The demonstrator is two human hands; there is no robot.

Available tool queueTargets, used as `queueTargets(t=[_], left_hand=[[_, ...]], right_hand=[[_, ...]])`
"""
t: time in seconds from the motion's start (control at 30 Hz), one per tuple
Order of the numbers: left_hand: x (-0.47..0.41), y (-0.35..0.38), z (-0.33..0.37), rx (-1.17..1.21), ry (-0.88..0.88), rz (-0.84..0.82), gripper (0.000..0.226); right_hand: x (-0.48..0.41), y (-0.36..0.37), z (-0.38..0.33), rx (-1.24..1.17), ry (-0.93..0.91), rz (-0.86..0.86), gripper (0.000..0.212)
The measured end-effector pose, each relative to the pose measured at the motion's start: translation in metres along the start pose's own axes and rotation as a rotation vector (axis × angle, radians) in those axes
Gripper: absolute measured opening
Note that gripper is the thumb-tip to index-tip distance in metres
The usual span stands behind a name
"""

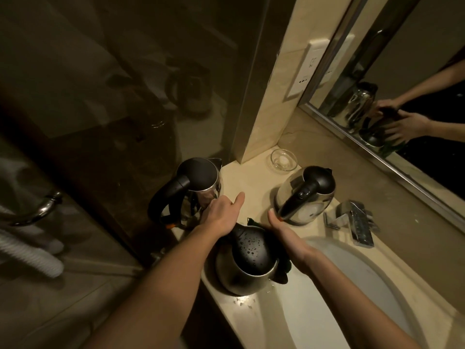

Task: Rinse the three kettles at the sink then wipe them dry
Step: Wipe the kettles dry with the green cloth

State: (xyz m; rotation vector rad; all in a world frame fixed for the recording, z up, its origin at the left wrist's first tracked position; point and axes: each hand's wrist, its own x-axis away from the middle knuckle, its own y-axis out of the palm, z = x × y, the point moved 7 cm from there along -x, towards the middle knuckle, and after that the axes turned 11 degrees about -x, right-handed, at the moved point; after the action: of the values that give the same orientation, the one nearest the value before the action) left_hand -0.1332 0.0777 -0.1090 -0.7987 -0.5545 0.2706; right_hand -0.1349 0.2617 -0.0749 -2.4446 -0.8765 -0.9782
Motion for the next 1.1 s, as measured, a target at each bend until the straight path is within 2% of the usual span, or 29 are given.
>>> queueTargets(t=[0.07,0.13,0.2,0.3,0.43,0.57,0.8,0.93,1.03,1.1], left_hand=[[0.001,-0.002,0.001,-0.011,-0.017,0.005,0.078],[0.002,-0.005,0.003,-0.027,-0.036,0.01,0.078],[0.003,-0.006,0.005,-0.045,-0.044,0.01,0.078],[0.004,-0.006,0.005,-0.058,-0.039,0.01,0.078],[0.006,-0.006,0.005,-0.047,-0.039,0.014,0.079],[0.007,-0.006,0.005,-0.049,-0.039,0.001,0.079],[0.011,-0.01,0.006,-0.077,-0.029,-0.019,0.08],[0.013,-0.01,0.004,-0.07,-0.043,-0.028,0.081],[0.017,-0.012,0.002,-0.065,-0.055,-0.022,0.082],[0.018,-0.013,0.003,-0.064,-0.057,-0.016,0.081]], right_hand=[[0.01,0.005,0.0,-0.005,-0.056,0.003,0.073],[0.02,0.012,0.001,0.047,-0.097,0.045,0.085],[0.024,0.02,0.0,0.302,-0.131,0.098,0.099],[0.034,0.039,0.001,0.731,-0.195,0.205,0.085],[0.054,0.065,0.004,1.023,-0.27,0.282,0.1],[0.064,0.086,0.017,1.198,-0.348,0.371,0.097],[0.067,0.106,0.031,1.317,-0.377,0.339,0.092],[0.062,0.094,0.026,1.267,-0.348,0.358,0.091],[0.056,0.081,0.009,1.235,-0.337,0.34,0.101],[0.049,0.06,-0.001,1.126,-0.315,0.329,0.103]])
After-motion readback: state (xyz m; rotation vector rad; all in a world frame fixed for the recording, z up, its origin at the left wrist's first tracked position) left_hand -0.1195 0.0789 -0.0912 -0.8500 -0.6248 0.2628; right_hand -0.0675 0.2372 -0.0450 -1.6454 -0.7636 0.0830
